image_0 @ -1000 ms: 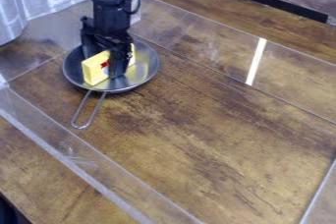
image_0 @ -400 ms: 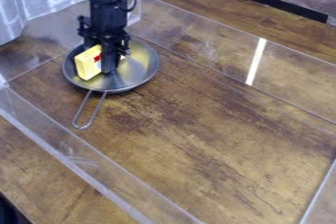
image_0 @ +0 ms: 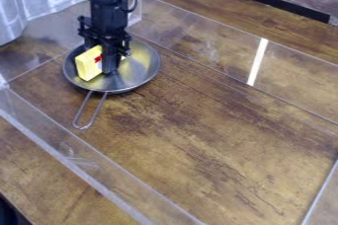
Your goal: Remove the yellow object from inside the silver pan and put it on the table
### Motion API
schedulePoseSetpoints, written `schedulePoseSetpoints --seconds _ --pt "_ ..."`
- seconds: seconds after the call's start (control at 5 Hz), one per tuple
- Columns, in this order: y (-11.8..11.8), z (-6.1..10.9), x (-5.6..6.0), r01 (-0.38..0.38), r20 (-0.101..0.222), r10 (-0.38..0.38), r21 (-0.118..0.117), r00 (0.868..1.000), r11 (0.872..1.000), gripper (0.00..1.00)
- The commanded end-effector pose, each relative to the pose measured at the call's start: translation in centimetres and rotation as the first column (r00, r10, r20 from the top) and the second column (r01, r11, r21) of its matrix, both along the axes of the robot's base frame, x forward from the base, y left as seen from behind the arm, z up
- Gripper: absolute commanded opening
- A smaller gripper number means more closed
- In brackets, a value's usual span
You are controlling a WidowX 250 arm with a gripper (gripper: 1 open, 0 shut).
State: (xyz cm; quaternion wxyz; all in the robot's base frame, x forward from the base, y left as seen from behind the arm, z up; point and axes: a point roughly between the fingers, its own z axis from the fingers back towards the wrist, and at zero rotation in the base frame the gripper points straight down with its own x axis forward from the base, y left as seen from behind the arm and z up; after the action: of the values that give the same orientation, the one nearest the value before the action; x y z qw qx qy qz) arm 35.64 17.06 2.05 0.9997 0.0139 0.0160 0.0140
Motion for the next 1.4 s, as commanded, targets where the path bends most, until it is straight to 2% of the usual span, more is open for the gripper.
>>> schedulePoseSetpoints --seconds 0.0,0.2,0.4,0.6,0.8,1.0,1.2 --pt "-0.5 -0.1 -0.2 0.013 -0.012 -0.013 0.002 1.000 1.000 1.00" --pt "-0.7 -0.2 -0.3 0.012 -0.018 -0.012 -0.004 1.000 1.000 0.00" --pt "-0.8 -0.3 -0.4 0.008 -0.019 -0.008 -0.012 1.000 1.000 0.00" --pt "-1.0 -0.4 -0.6 0.012 -0.029 -0.012 -0.016 1.000 1.000 1.00" --pt "-1.2 -0.4 -0.7 0.010 -0.032 -0.011 -0.023 0.999 1.000 0.00" --pt "-1.3 -0.4 -0.8 0.006 -0.034 -0.007 -0.030 0.999 1.000 0.00" --pt "-1.5 -0.5 -0.9 0.009 -0.044 -0.011 -0.034 0.999 0.999 1.00"
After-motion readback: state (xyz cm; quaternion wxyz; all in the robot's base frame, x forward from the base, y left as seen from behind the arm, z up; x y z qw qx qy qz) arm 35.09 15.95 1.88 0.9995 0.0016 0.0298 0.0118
